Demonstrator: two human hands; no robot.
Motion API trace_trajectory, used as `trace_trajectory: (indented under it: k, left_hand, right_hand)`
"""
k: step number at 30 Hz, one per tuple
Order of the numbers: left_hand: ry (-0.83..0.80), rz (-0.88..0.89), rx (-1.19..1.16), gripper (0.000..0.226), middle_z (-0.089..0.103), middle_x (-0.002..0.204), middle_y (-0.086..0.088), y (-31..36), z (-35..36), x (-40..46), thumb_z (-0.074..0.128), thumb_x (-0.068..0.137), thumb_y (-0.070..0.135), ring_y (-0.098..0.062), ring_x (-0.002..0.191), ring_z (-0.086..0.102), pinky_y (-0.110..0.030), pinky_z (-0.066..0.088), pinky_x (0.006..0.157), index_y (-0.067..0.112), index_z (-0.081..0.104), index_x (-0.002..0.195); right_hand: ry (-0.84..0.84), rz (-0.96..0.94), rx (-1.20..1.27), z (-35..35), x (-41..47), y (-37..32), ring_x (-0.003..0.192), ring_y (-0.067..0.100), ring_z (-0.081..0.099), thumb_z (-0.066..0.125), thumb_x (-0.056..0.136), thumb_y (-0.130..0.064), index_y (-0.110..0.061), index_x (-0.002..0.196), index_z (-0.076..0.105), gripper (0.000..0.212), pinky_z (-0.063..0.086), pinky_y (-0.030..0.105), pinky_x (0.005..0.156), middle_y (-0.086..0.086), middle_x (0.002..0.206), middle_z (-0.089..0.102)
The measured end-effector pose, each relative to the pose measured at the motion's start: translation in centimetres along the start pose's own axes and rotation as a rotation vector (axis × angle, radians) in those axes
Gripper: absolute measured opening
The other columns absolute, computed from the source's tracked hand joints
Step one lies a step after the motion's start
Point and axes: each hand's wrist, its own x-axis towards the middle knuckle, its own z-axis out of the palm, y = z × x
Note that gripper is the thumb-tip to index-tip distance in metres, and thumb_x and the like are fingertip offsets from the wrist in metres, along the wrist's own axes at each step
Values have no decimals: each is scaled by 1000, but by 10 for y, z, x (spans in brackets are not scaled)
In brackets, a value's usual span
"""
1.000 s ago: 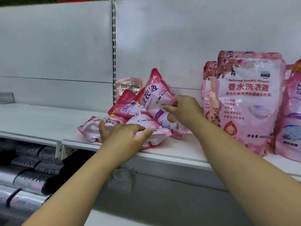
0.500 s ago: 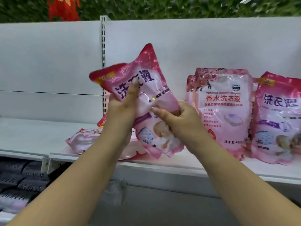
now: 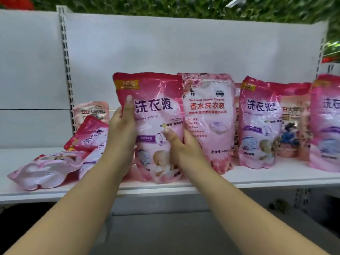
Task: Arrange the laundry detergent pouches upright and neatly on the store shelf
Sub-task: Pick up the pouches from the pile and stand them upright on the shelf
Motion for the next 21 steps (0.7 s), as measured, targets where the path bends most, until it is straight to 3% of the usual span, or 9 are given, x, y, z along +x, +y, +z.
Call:
trace_trajectory:
  k: [2,5,7,10,11,16,18,21]
  left_hand:
    - [7,-13,3,32,70,82,5,2,1,0,42,92,50,-17,80,68,-37,56,76,24,56,81]
    - [53,-15,25,36,64,90,-10,6,2,12,43,92,50,-36,90,66,-52,52,85,20,53,75]
    - [34,-12,53,36,67,90,-10,10,2,25,42,94,48,-36,91,66,-49,54,82,19,55,77]
    - [-74,-63,61,36,71,89,0,17,3,42,40,94,48,-19,81,69,-32,56,68,18,60,89]
    - [-111,-65,80,40,71,90,0,21,1,47,39,94,50,-18,82,69,-30,55,68,16,61,96]
    - [-199,59,102,49,71,97,0,52,-10,81,34,93,53,-16,84,70,-30,58,72,14,57,114]
    - [-293,67,191,50,71,96,-1,52,-17,91,32,93,55,-16,84,70,-32,58,75,15,55,112]
    - [-456,-59,406,50,66,96,-6,38,-34,109,30,91,59,-23,91,63,-41,51,88,17,56,101]
  right_hand:
    - [23,-7,11,3,4,1,88,-3,53,50,91,-38,-30,111,54,22,42,20,86,-27,88,55]
    - [52,-43,5,11,13,-1,95,0,50,47,93,-36,-19,122,49,33,36,7,74,-22,94,50]
    - [100,-73,-3,17,21,-3,84,-4,49,48,93,-35,-17,118,51,30,35,3,68,-20,89,50]
    - [227,-174,-53,22,30,-3,72,-2,52,51,92,-36,-28,88,53,10,40,11,64,-15,77,54]
    - [270,-235,-81,23,34,-5,69,-2,51,52,92,-34,-30,80,51,13,41,13,63,-15,74,55]
    - [357,-458,-235,34,68,-38,52,-3,43,54,92,-29,-28,64,45,29,36,16,52,-11,58,47]
    - [395,-495,-295,42,86,-46,47,-4,40,54,92,-28,-28,58,41,37,28,14,47,-12,52,40]
    - [468,-460,-309,56,106,-45,44,3,34,54,93,-27,-25,54,36,43,26,21,47,-9,49,35]
